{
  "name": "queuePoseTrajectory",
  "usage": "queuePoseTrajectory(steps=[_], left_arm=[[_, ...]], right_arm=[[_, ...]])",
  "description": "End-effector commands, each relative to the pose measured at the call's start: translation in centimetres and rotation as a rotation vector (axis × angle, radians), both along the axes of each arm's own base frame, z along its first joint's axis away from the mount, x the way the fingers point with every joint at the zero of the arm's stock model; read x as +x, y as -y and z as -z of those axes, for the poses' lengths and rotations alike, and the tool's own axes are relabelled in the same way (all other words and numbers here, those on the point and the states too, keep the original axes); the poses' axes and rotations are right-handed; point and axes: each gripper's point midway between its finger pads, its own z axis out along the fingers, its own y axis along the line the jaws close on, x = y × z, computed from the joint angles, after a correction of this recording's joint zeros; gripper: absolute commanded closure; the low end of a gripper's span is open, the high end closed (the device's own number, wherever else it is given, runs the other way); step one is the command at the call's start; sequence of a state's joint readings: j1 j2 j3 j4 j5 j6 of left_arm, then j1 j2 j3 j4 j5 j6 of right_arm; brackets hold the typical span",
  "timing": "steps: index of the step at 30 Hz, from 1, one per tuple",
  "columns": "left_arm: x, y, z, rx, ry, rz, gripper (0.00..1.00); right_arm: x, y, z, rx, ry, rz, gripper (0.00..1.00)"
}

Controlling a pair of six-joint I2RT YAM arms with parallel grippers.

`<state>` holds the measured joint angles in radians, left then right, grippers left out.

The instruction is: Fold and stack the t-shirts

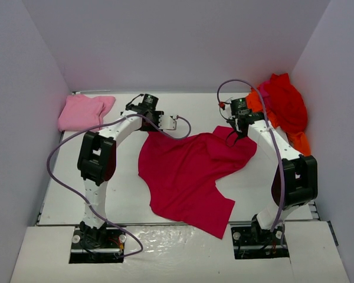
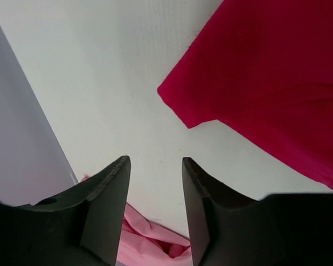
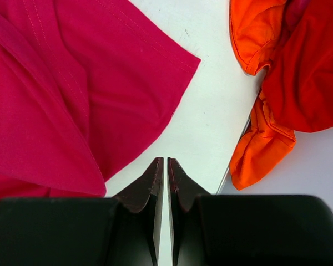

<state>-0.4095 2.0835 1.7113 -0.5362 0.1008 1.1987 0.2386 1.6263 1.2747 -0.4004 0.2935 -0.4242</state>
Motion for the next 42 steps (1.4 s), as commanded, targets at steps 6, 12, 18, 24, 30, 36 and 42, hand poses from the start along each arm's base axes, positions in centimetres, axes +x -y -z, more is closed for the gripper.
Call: queuePoseTrajectory(steps=[6,12,18,24,30,36,42], left_arm=[[-0.6,0.5,0.0,-0.027,-0.028,0.047,0.54],[-1.3,0.5,1.6,-0.006,-0.072,0.075,0.52],[-1.1,0.7,2.6,0.001,-0.098,0.092,0.48],[-0.8,0.5,4.2,0.025,-0.124,0.104,0.49],[0.1,0.3,4.6,0.032,-0.125,0.110,0.66],[0.6,0.3,4.5,0.050,-0.125,0.113,1.00],[1.6,0.7,3.3,0.045,-0.091,0.106,1.00]], right_arm=[[0.5,-0.1,0.7,-0.023,-0.007,-0.006,0.93],[0.5,0.0,1.0,-0.033,-0.013,0.000,0.90],[0.5,0.0,1.4,-0.034,-0.024,0.001,0.86],[0.6,-0.3,1.7,-0.022,-0.036,-0.010,0.86],[0.5,-0.3,2.3,-0.025,-0.054,-0.015,0.86],[0.3,-0.9,2.8,-0.009,-0.073,-0.036,0.88],[0.1,-0.9,2.7,-0.007,-0.076,-0.045,0.88]])
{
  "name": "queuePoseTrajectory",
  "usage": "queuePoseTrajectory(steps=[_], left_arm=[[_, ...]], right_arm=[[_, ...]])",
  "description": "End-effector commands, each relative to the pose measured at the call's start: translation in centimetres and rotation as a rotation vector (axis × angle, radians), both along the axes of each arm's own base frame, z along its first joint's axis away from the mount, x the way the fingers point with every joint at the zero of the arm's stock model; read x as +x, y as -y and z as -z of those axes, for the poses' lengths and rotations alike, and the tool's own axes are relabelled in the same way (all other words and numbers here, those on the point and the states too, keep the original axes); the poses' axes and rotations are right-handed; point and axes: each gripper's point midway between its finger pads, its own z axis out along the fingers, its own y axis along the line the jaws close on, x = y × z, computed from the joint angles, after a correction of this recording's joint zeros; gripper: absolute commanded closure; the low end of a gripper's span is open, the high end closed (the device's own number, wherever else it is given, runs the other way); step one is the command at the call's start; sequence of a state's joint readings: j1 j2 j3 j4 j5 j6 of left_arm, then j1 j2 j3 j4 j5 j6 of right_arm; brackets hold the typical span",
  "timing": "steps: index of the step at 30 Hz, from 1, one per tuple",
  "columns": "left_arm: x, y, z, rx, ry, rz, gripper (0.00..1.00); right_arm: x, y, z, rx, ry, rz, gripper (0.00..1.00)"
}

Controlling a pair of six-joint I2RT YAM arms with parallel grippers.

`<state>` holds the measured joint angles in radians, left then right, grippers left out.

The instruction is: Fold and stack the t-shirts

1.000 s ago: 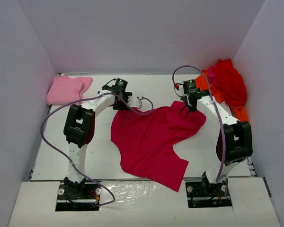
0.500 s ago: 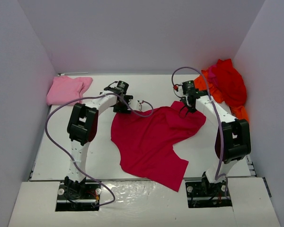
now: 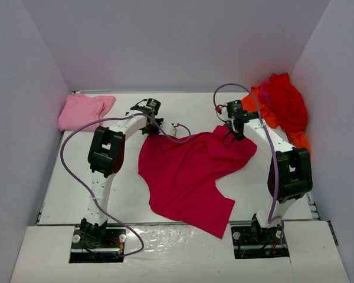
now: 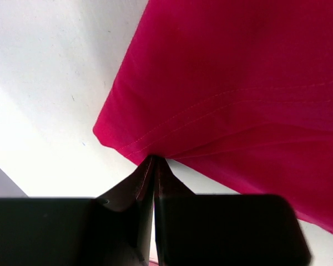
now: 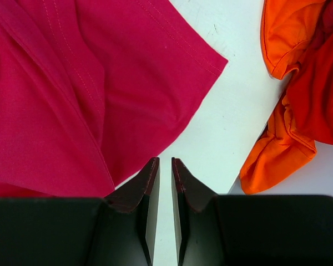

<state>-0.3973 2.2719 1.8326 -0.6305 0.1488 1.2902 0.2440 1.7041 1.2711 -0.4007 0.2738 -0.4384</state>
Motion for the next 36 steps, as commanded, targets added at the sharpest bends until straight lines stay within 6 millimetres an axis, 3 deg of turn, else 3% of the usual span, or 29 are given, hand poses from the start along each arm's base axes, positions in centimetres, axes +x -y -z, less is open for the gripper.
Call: queuePoseTrajectory(steps=[1,16,23,25,26,27,28,33,36], left_arm=[[1.4,0.4,-3.1,-0.026,0.061,0.011,1.00],[1.4,1.0,-10.0,-0.106,0.168,-0.027,1.00],[-0.5,2.9,-10.7,-0.113,0.137,-0.007,1.00],[-1.6,3.9,-10.8,-0.122,0.114,-0.005,0.89],[-2.2,4.2,-11.0,-0.132,0.099,-0.008,0.65],[-2.9,4.7,-11.1,-0.143,0.076,-0.004,0.49],[-3.7,5.2,-11.0,-0.153,0.047,0.001,0.43],[-7.2,7.2,-10.1,-0.196,-0.077,0.017,0.42],[-8.1,7.9,-9.5,-0.203,-0.099,0.024,0.42]], right_arm=[[0.1,-0.4,-0.4,0.005,0.011,-0.017,0.88],[-0.2,-0.6,-1.7,0.020,0.045,-0.026,0.90],[-0.5,-0.6,-2.3,0.025,0.062,-0.025,0.88],[-0.5,-0.5,-2.5,0.024,0.065,-0.023,0.80],[-0.5,-0.5,-2.4,0.023,0.064,-0.023,0.72],[-0.5,-0.5,-2.4,0.023,0.063,-0.023,0.68],[-0.5,-0.5,-2.3,0.023,0.062,-0.023,0.67],[-0.4,-0.6,-2.3,0.022,0.060,-0.025,0.66],[-0.5,-0.6,-2.4,0.022,0.064,-0.027,0.65]])
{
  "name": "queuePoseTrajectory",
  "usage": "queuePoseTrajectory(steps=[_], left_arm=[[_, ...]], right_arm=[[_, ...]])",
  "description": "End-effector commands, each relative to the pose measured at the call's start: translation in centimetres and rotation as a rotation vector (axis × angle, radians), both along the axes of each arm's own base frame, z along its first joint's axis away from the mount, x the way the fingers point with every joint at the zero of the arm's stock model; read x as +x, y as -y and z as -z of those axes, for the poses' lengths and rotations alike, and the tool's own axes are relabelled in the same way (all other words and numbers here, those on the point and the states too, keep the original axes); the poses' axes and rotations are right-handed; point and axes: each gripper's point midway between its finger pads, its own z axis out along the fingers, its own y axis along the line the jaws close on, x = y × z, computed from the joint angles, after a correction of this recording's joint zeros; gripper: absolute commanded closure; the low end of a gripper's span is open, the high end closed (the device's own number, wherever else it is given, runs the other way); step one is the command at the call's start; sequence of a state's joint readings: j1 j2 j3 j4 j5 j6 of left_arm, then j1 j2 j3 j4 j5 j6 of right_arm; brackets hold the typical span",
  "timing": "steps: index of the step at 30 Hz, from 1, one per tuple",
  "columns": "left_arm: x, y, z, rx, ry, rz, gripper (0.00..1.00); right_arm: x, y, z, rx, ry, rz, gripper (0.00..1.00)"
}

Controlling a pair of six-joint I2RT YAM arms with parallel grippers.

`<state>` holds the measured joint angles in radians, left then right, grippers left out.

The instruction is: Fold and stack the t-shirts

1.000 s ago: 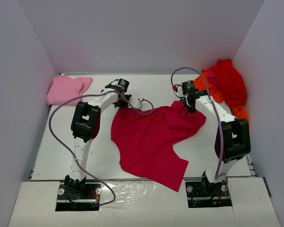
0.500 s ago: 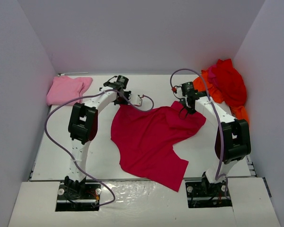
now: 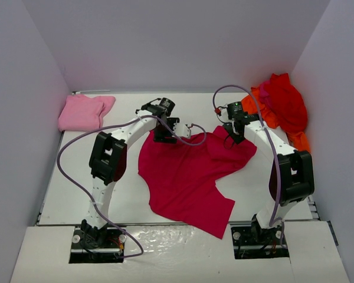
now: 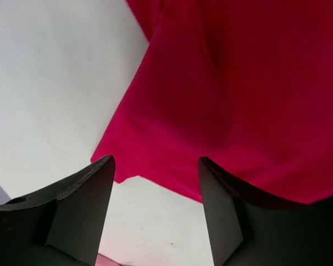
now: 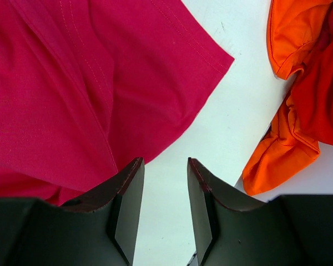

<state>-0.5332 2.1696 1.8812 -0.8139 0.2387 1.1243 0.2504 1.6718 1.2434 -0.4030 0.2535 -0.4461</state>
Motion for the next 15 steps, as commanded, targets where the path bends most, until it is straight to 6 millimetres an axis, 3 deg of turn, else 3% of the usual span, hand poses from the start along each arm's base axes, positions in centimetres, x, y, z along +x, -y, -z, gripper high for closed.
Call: queuePoseTrajectory(steps=[1,15], left_arm=[[-2.0,1.5,-4.4,-0.096,-0.004,0.000,0.42],[-4.0,2.1,-2.8,-0.086,-0.121,-0.021,0.42]], right_arm=[[0.2,-0.2,-2.2,0.010,0.065,-0.005,0.65],[-0.1,-0.5,-1.8,0.021,0.053,-0.011,0.65]])
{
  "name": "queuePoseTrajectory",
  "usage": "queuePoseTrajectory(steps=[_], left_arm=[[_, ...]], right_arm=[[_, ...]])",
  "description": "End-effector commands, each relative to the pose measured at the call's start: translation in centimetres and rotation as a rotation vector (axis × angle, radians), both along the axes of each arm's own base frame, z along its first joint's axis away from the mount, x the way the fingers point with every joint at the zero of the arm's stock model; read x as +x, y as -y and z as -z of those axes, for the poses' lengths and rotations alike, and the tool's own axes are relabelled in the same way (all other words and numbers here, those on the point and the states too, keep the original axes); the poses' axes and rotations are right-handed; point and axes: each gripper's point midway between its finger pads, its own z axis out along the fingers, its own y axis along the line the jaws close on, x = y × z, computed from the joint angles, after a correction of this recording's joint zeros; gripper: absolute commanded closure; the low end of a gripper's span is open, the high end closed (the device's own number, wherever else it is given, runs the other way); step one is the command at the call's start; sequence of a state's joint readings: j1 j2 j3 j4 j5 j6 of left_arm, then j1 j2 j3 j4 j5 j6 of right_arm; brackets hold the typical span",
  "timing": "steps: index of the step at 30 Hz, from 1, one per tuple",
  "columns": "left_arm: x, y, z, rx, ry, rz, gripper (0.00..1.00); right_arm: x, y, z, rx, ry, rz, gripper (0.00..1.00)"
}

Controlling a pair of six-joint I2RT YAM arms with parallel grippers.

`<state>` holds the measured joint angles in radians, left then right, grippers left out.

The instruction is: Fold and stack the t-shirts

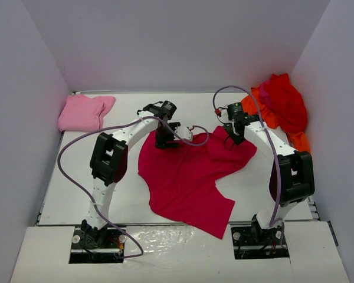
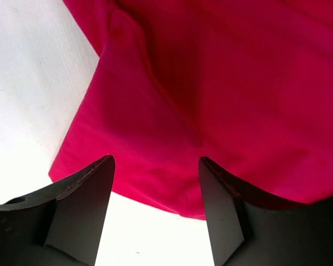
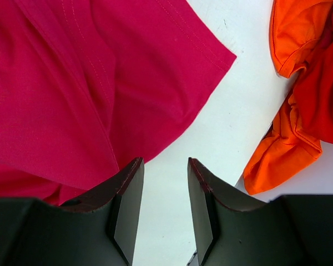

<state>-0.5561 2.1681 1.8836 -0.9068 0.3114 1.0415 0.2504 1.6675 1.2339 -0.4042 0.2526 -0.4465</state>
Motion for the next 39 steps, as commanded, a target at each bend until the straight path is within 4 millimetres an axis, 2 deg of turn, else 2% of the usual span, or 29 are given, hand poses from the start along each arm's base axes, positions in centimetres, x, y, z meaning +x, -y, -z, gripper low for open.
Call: queuePoseTrajectory(steps=[1,7,13,20,23,24,29,30,35,39], left_arm=[[-0.8,1.3,-3.0,-0.056,0.011,0.004,0.41],[-0.9,2.3,-1.7,-0.056,-0.003,-0.006,0.41],[0.2,3.1,-0.1,-0.052,-0.012,-0.036,0.41],[1.0,3.1,1.8,-0.014,-0.015,-0.057,0.41],[1.5,3.1,1.8,-0.010,-0.001,-0.064,0.46],[1.6,3.0,1.6,-0.007,0.006,-0.070,0.48],[2.3,2.7,-0.8,-0.003,0.064,-0.083,0.75],[2.4,2.7,-1.4,-0.004,0.073,-0.086,0.77],[2.8,1.2,-5.3,0.046,0.137,-0.094,0.78],[2.9,0.8,-6.4,0.059,0.153,-0.107,0.77]], right_arm=[[0.1,-0.6,-1.6,0.024,0.053,-0.012,0.65],[-0.2,-0.7,-1.9,0.025,0.061,-0.019,0.65],[-0.4,-0.9,-2.5,0.036,0.080,-0.024,0.65],[-0.8,-1.0,-2.9,0.037,0.089,-0.030,0.65],[-0.9,-0.9,-3.0,0.033,0.093,-0.031,0.65],[-0.9,-0.9,-3.1,0.032,0.095,-0.032,0.65],[-1.3,-0.7,-2.8,0.022,0.091,-0.031,0.65],[-1.3,-0.7,-2.7,0.018,0.089,-0.030,0.65],[-1.8,-1.1,-3.0,0.025,0.095,-0.049,0.65],[-3.5,-3.3,-1.8,0.068,0.020,-0.131,0.68]])
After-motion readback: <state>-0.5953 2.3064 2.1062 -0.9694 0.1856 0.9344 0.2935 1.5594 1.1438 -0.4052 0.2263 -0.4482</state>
